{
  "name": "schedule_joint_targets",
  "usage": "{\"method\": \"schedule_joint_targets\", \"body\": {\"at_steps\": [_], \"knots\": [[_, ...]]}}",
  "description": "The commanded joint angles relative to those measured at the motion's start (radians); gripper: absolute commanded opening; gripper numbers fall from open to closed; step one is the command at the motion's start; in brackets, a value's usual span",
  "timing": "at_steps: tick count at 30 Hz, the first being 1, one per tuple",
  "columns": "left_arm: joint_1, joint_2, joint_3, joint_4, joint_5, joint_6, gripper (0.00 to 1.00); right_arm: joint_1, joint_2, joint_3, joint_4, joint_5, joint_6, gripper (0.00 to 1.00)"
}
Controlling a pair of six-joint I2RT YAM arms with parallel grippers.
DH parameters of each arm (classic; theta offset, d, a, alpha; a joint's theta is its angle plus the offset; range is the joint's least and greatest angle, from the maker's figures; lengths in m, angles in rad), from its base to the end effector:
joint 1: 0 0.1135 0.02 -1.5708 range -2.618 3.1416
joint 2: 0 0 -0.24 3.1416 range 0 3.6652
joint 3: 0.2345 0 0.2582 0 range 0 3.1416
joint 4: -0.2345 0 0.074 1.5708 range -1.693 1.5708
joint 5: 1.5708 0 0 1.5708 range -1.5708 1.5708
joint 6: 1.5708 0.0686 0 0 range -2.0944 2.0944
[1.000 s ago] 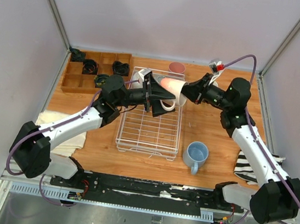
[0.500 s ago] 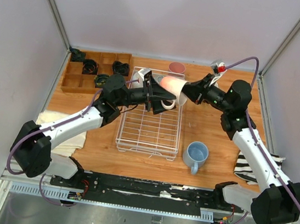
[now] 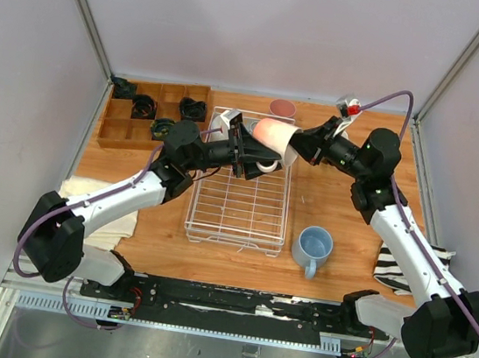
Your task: Load the cups into the dish rack
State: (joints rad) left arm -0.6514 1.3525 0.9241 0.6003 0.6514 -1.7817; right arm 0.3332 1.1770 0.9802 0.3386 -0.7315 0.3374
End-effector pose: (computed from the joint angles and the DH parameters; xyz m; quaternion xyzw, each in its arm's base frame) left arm 0.2516 -0.2441 0.3200 -0.1199 0.6462 -0.7514 0.0583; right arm 0.2777 0.1446 0.3625 -0.2689 0.6125 0.4534 0.5891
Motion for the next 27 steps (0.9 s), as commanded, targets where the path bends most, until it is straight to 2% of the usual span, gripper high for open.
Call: {"method": "schedule_joint_targets", "body": {"at_steps": [1, 5, 12, 15, 16, 18, 21, 24, 27], "knots": [[-0.005, -0.006, 0.007, 0.156, -0.018, -0.020, 0.38, 0.029, -0.011, -0.017, 0.019, -0.012, -0.026, 0.01], [-0.005, -0.001, 0.005, 0.176, -0.015, -0.026, 0.32, 0.030, -0.008, -0.019, 0.012, -0.011, -0.027, 0.01], [-0.005, -0.007, -0.026, 0.215, -0.024, -0.044, 0.02, 0.033, -0.004, -0.021, 0.002, -0.008, -0.028, 0.01], [-0.005, -0.011, -0.048, 0.240, -0.035, -0.053, 0.00, 0.034, -0.002, -0.020, -0.003, -0.004, -0.026, 0.01], [-0.005, -0.013, -0.054, 0.244, -0.040, -0.052, 0.01, 0.033, -0.002, -0.020, -0.005, 0.001, -0.025, 0.03], [-0.005, -0.018, -0.058, 0.234, -0.048, -0.035, 0.01, 0.033, -0.003, -0.020, -0.013, 0.018, -0.021, 0.18], [-0.005, -0.036, -0.059, 0.176, -0.071, 0.022, 0.01, 0.034, -0.009, -0.021, -0.027, 0.040, -0.020, 0.34], [-0.005, -0.045, -0.061, 0.113, -0.084, 0.081, 0.01, 0.034, -0.020, -0.025, -0.041, 0.061, -0.022, 0.39], [-0.005, -0.059, -0.073, 0.044, -0.112, 0.134, 0.00, 0.033, -0.036, -0.041, -0.046, 0.097, -0.028, 0.51]]}}
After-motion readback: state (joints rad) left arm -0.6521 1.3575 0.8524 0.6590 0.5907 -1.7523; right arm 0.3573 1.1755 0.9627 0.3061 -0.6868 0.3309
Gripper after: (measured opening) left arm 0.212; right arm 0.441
